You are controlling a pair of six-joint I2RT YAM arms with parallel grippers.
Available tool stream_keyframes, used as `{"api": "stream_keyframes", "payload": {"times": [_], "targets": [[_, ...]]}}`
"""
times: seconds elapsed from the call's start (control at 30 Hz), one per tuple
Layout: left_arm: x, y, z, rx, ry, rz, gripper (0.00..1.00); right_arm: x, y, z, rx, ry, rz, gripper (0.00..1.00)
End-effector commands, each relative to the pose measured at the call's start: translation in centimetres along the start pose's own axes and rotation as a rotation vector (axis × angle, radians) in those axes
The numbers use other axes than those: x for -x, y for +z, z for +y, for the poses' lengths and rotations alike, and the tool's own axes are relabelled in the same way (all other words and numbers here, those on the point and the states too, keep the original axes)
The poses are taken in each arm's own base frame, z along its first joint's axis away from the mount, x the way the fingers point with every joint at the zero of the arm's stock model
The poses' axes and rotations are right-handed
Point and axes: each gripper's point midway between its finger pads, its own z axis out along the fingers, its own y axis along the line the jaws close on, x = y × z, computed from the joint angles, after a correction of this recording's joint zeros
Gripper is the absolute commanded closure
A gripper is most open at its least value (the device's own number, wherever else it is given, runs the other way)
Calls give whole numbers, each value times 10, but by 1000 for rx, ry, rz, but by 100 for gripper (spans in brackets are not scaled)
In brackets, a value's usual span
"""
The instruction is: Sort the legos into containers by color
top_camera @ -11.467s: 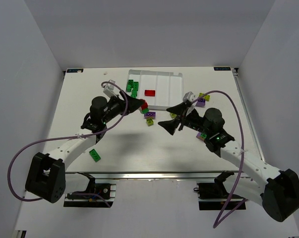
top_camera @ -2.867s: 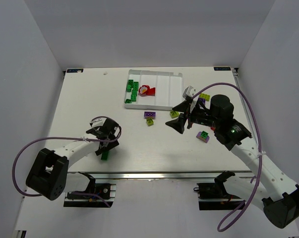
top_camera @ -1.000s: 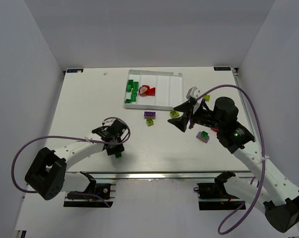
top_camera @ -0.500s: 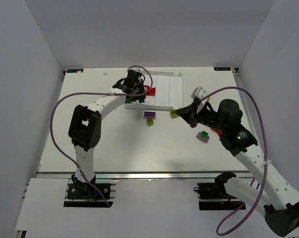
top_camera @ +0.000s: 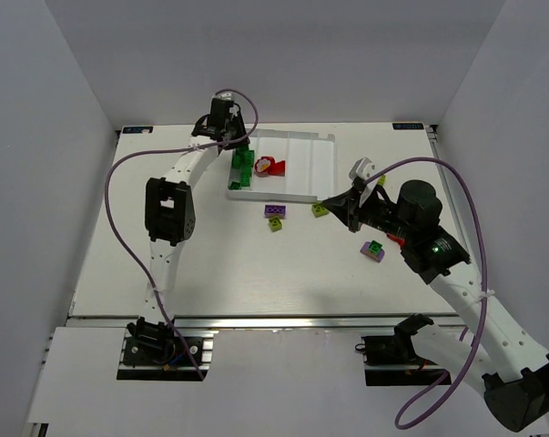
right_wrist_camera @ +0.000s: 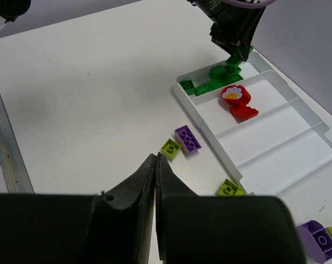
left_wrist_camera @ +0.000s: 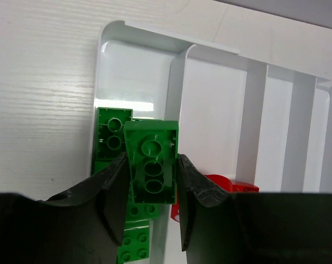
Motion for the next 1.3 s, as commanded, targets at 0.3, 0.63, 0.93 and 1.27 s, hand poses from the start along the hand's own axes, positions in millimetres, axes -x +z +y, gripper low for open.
{"api": "stream_keyframes", "payload": {"times": [0.3, 0.63, 0.93, 1.27], "targets": [[8, -10, -6, -53, 66, 20, 36, -2, 7, -13, -41, -25, -8, 81], [64, -105, -10, 9, 87, -138, 9, -14, 2, -41, -109, -81, 45, 17], [27, -243, -27, -238, -54, -303, 2, -60, -12, -102, -232, -14, 292, 26], [-29, -274, -41, -440, 1, -255, 2, -152, 1, -140, -304, 142, 621, 34]]}}
